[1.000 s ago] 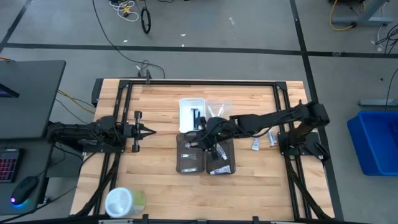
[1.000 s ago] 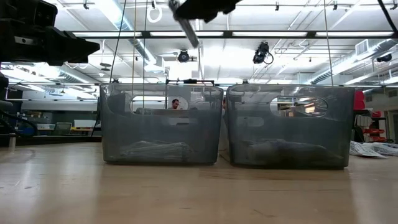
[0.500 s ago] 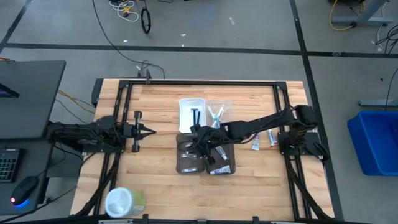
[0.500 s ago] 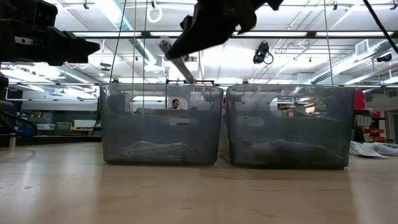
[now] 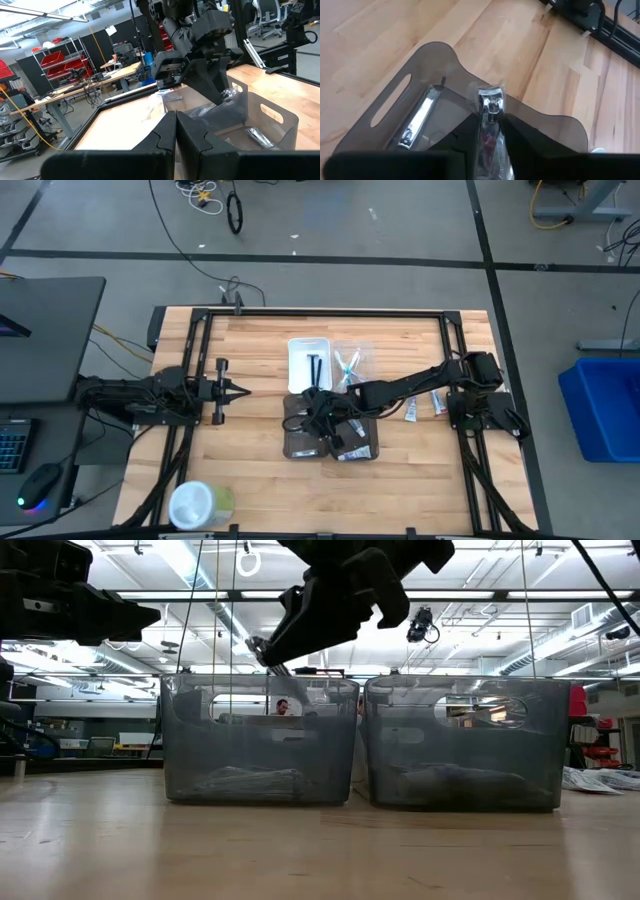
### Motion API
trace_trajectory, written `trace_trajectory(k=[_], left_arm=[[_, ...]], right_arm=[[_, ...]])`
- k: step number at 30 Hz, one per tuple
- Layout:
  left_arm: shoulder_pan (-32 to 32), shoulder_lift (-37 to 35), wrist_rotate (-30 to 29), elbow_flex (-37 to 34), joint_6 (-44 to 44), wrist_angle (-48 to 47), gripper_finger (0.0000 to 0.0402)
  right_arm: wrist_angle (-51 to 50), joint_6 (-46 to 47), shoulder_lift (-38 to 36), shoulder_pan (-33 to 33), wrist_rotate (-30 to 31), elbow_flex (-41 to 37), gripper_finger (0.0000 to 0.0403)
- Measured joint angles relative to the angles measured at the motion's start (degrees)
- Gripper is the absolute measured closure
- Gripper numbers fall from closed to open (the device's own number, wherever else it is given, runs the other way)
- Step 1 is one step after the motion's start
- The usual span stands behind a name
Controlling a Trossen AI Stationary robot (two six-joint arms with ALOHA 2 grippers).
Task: Pick & Place Travel size toiletries
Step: Put the silver nail cutter into the left black bin, then put the white toothpaste into the right black bin
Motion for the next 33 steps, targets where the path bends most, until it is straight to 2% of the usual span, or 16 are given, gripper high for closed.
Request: trace_trajectory(k=[10,16,20,26,33], left_arm=[[0.0,0.0,0.0,0.0,0.0,0.0,0.0386],[0.0,0.0,0.0,0.0,0.0,0.0,0.0386],[0.0,0.0,0.0,0.0,0.0,0.0,0.0386],[0.0,0.0,0.0,0.0,0.0,0.0,0.0386],[0.0,0.0,0.0,0.0,0.0,0.0,0.0385]], right_arm=[[-1.2,0.6,0.0,0.0,0.0,0.0,0.0189],[-2.4,0.7,0.0,0.0,0.0,0.0,0.0156],[-3.9,0.7,-0.3,0.2,0.0,0.0,0.0155],[-8.7,1.0,-3.5,0.9,0.0,0.0,0.0183],[-12.6,9.7,-8.7,0.9,-0.1,0.0,0.0228]])
